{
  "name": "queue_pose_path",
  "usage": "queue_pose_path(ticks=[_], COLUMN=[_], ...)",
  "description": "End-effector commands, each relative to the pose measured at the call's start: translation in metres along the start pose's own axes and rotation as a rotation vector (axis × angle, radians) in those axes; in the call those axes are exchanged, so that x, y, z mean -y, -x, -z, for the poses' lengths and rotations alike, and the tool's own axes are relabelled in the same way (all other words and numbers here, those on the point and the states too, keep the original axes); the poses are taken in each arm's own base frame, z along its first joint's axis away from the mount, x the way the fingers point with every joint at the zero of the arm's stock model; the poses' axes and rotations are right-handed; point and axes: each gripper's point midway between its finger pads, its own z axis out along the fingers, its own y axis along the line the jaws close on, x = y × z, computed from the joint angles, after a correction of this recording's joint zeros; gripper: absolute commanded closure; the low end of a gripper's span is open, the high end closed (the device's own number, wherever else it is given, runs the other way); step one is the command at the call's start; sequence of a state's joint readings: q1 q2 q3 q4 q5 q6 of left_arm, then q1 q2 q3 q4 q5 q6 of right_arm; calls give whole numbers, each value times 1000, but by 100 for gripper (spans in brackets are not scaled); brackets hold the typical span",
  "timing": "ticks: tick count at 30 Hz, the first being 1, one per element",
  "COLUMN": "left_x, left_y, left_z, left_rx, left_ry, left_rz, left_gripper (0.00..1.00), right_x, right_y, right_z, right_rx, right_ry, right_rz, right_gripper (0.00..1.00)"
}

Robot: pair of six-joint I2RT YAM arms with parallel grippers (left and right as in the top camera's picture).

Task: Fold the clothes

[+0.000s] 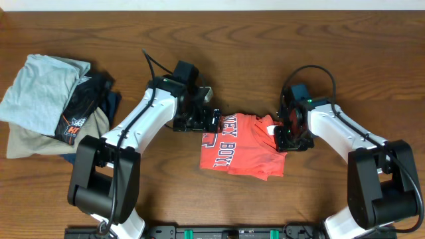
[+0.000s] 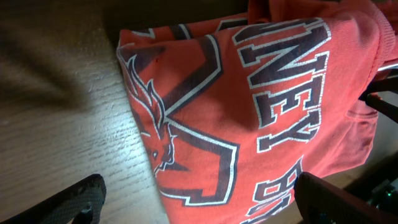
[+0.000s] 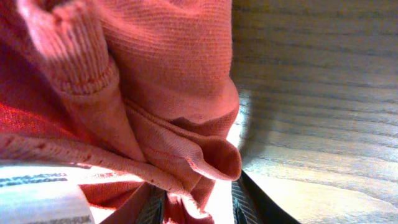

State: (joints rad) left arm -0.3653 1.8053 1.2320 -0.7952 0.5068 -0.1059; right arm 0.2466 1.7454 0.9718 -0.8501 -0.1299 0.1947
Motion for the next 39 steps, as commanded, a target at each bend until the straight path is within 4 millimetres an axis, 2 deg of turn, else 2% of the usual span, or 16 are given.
queue_pose_path(ticks=[1, 11, 16, 17, 21, 22, 23, 24, 26, 29, 33, 37, 39], left_x=[1, 0, 17, 21, 31, 34, 35, 35, 35, 24, -11, -43, -61], left_y=[-2, -2, 2, 2, -3, -3, -3, -2, 3, 15, 33, 55, 68], left_z=[-5, -41, -60, -63, -70, -71, -72, -72, -71, -67, -48, -7, 25], left_rx=[-4, -58, -77, -80, -98, -97, -93, -89, -70, -33, 45, 168, 263], left_ry=[-27, -106, -238, -255, -261, -262, -263, -264, -267, -226, -29, 145, 233], left_rz=[-14, 4, -11, -19, -49, -58, -65, -68, -75, -69, -47, -24, -1], left_gripper=[2, 2, 0, 4, 31, 41, 61, 73, 91, 94, 94, 94, 94], right_x=[17, 18, 18, 18, 18, 18, 18, 18, 18, 18, 22, 34, 42], right_y=[-4, -5, -5, -5, -5, -5, -5, -5, -6, -7, -11, -13, -12], right_z=[-3, -3, -3, -3, -3, -3, -3, -3, -3, -3, -1, 10, 18], right_rx=[0, -4, -5, -5, -4, -4, -4, -4, -8, -16, -34, -59, -60], right_ry=[-103, -103, -104, -104, -104, -104, -104, -104, -104, -106, -108, -109, -105], right_rz=[-15, -15, -15, -15, -15, -15, -15, -15, -15, -16, -33, -84, -120], right_gripper=[67, 66, 65, 65, 65, 65, 65, 65, 64, 58, 36, 34, 33])
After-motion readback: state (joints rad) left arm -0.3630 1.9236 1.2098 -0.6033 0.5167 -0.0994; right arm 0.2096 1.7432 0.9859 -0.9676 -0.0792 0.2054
